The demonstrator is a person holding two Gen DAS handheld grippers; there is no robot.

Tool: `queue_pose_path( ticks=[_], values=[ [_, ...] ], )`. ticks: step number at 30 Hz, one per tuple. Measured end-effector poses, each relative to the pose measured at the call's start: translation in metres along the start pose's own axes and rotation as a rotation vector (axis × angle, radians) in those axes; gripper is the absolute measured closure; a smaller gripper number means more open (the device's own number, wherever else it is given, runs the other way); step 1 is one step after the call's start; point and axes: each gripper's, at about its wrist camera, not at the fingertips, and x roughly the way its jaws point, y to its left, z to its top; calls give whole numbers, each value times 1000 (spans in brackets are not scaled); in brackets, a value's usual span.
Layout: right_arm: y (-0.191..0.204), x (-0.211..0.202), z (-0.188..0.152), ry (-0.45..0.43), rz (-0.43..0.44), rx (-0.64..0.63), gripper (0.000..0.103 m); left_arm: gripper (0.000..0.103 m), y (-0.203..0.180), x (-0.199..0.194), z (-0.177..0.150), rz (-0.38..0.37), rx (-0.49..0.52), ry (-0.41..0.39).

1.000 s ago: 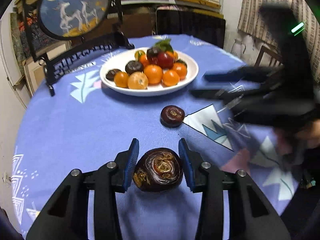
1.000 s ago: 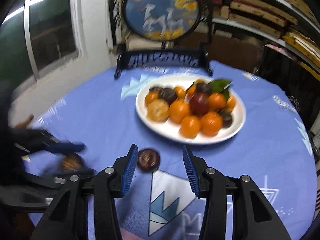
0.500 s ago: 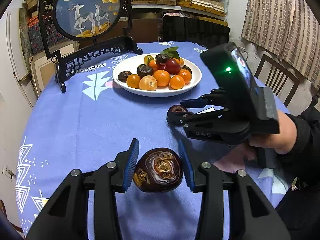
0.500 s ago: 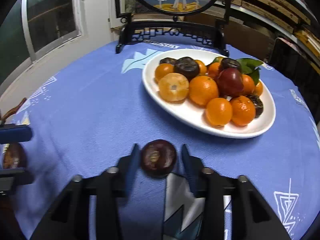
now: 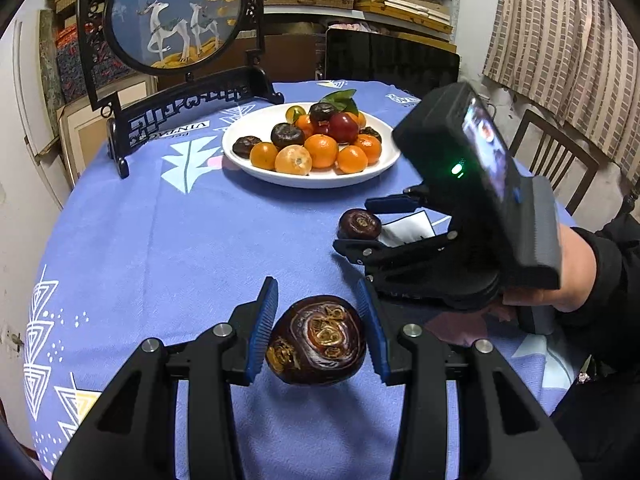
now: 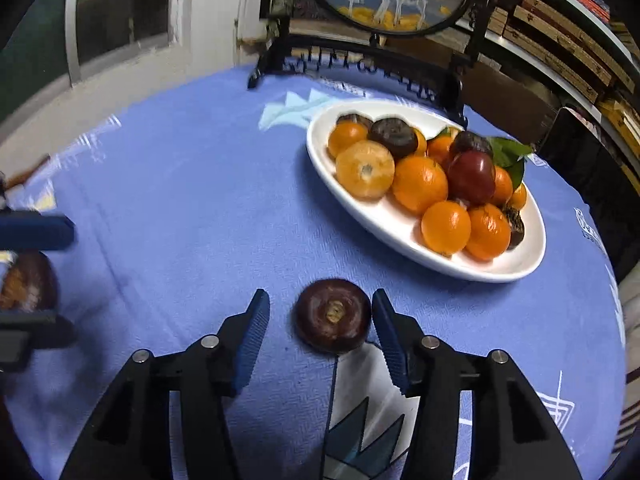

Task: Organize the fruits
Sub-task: 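Carry both water chestnuts onto the white plate and open both tools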

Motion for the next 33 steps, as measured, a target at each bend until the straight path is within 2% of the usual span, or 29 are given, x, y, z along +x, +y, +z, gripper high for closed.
queue_pose_path(
  ticks=[1, 3, 7, 11, 13, 16, 18, 19, 20, 21, 25, 26, 27, 28, 33],
  values=[
    [-1, 3, -1, 13, -4, 5, 50, 63, 1, 0, -1, -2, -4, -2],
    [-9, 4, -2, 13, 32, 44, 63, 63, 1, -2, -1, -6, -4, -8],
    [-21, -1, -8, 2, 83, 107, 63, 63, 1, 0, -2, -13, -5, -10],
    [-30, -9, -16, -14, 101, 143, 63, 63, -1, 14, -7, -25, -1, 26],
    [-35, -14, -19, -21, 96, 154, 63, 63, -9, 21, -10, -30, 25, 43],
    [-38, -17, -22, -27, 96, 168, 63, 63, -20, 33, -15, 2, 69, 66],
    [-39, -20, -24, -30, 108, 176, 63, 53, -21, 36, -18, 31, 76, 60],
    [-39, -21, -26, -33, 116, 178, 63, 39, -18, 38, -20, 39, 64, 67],
    [-39, -22, -26, -35, 121, 180, 63, 35, -13, 38, -22, 43, 40, 70],
    [-39, -24, -27, -38, 128, 182, 63, 34, -7, 39, -24, 32, 8, 77],
    [-37, -27, -29, -47, 144, 183, 63, 34, -1, 42, -26, 7, -23, 105],
    [-36, -28, -29, -48, 146, 184, 63, 41, -2, 46, -26, 1, -20, 126],
    [-36, -29, -29, -51, 150, 187, 63, 54, -4, 48, -26, -2, -14, 140],
    [-36, -32, -29, -57, 153, 189, 63, 59, -5, 49, -26, 11, -9, 142],
    [-46, -53, -37, -96, 167, 210, 63, 59, -16, 31, -24, -23, 7, 71]
  ],
)
